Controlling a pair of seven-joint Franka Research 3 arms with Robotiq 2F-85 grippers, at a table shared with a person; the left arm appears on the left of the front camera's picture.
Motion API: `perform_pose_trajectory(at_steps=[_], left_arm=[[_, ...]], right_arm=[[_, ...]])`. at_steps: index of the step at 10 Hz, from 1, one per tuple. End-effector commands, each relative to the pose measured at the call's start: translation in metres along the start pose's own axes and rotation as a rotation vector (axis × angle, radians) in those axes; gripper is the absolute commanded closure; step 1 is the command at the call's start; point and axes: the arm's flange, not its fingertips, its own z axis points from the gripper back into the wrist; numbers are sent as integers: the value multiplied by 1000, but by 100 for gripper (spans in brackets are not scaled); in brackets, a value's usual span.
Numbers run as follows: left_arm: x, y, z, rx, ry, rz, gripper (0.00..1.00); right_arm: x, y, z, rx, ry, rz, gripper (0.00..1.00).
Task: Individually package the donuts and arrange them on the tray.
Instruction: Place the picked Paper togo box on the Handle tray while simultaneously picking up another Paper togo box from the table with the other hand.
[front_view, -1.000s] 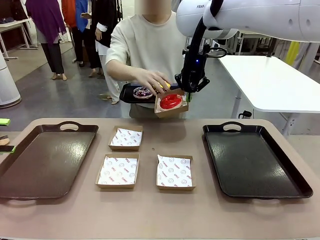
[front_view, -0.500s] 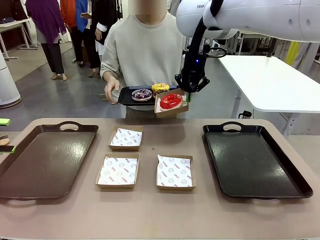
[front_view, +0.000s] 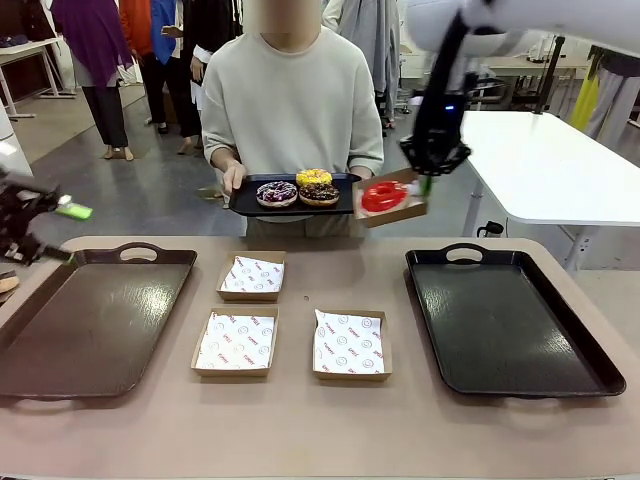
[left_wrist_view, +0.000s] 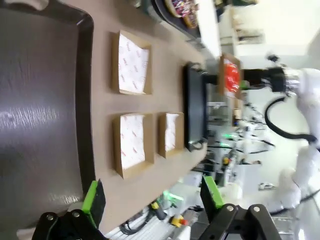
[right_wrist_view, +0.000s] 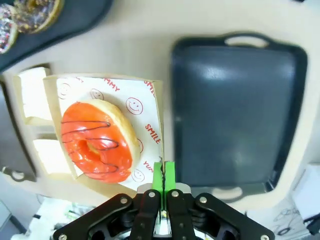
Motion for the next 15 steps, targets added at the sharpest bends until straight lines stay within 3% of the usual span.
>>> perform_pose_trajectory(at_steps=[1,4,6,9,12,15], left_arm=[[43,-37,-22,198,105,9,0],[84,-97,-72,449,130,-82,0],[95,-128,-112,581,121,-145,0],[112,-127,-177,751,120,-181,0],[123,-103,-229,814,122,-218,0],[117,-105,-234,733,105,-249,0]], right_arm=[[-26,-63,-25,49,13,-34,99],[-39,-121,-56,54,-10,-79,99],[-40,-137,-73,13,-46,-75,99],[-26,-139,-99,-10,-80,-67,99],[-25,-139,-97,-4,-66,-80,99],[-25,-139,-97,-4,-66,-80,99]])
